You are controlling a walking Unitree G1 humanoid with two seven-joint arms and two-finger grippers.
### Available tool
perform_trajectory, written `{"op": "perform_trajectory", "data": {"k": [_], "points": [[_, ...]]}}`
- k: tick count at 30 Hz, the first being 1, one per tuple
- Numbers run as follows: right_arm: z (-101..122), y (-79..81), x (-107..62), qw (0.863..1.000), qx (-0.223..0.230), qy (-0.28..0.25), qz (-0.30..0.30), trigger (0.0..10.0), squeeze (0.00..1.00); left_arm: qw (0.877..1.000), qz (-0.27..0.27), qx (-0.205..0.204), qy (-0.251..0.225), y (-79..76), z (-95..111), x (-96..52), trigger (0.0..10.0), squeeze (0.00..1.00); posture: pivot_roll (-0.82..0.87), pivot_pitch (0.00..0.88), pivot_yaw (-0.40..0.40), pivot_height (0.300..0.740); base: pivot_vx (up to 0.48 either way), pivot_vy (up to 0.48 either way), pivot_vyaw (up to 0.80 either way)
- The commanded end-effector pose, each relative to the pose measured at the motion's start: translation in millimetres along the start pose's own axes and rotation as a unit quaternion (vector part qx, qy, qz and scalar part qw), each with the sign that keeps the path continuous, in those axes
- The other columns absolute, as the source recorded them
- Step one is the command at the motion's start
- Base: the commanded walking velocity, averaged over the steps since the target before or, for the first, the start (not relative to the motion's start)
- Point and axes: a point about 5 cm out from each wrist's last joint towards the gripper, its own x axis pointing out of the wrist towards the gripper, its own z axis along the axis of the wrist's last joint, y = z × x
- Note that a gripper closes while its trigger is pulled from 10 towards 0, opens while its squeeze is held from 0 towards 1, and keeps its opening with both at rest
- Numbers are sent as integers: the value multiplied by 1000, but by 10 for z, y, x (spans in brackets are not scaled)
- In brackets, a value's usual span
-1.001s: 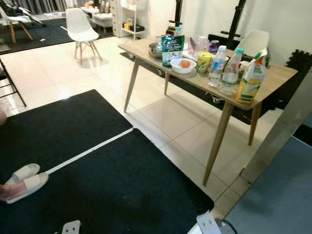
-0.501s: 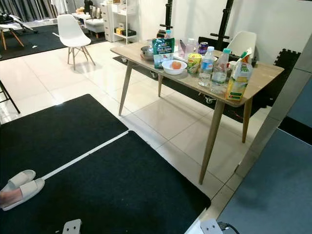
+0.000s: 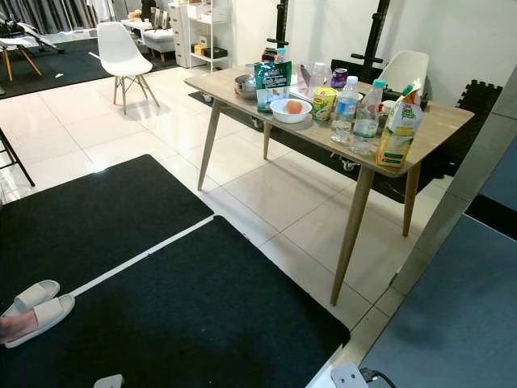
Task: Restocking fridge
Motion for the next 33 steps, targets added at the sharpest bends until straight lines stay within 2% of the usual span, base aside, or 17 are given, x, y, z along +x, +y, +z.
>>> {"op": "perform_trajectory", "data": {"k": [1,7,17,21,25,33], "points": [[-6,14,1,1000,-4,0,2,10000,0,1000,7,3,2,79,3,-18,10000,0,-92,0,1,740,0,0,0],[-5,23,2,1000,-3,1,4,10000,0,1000,15,2,6,187,-19,-49,10000,0,-93,0,3,740,-218,0,0],[-1,35,4,1000,-5,0,8,10000,0,1000,16,8,9,174,-24,-45,10000,0,-94,0,5,740,-295,0,0],[1,34,4,1000,-6,0,9,10000,0,1000,14,11,9,130,-21,-32,10000,0,-94,0,4,740,-300,0,0],[4,28,3,1000,-10,0,8,10000,0,1000,4,15,6,-55,22,19,10000,0,-95,0,6,740,-301,0,0],[14,37,2,1000,-14,-5,20,10000,0,1000,1,17,5,-100,30,30,10000,0,-94,0,4,740,-300,0,0]]}}
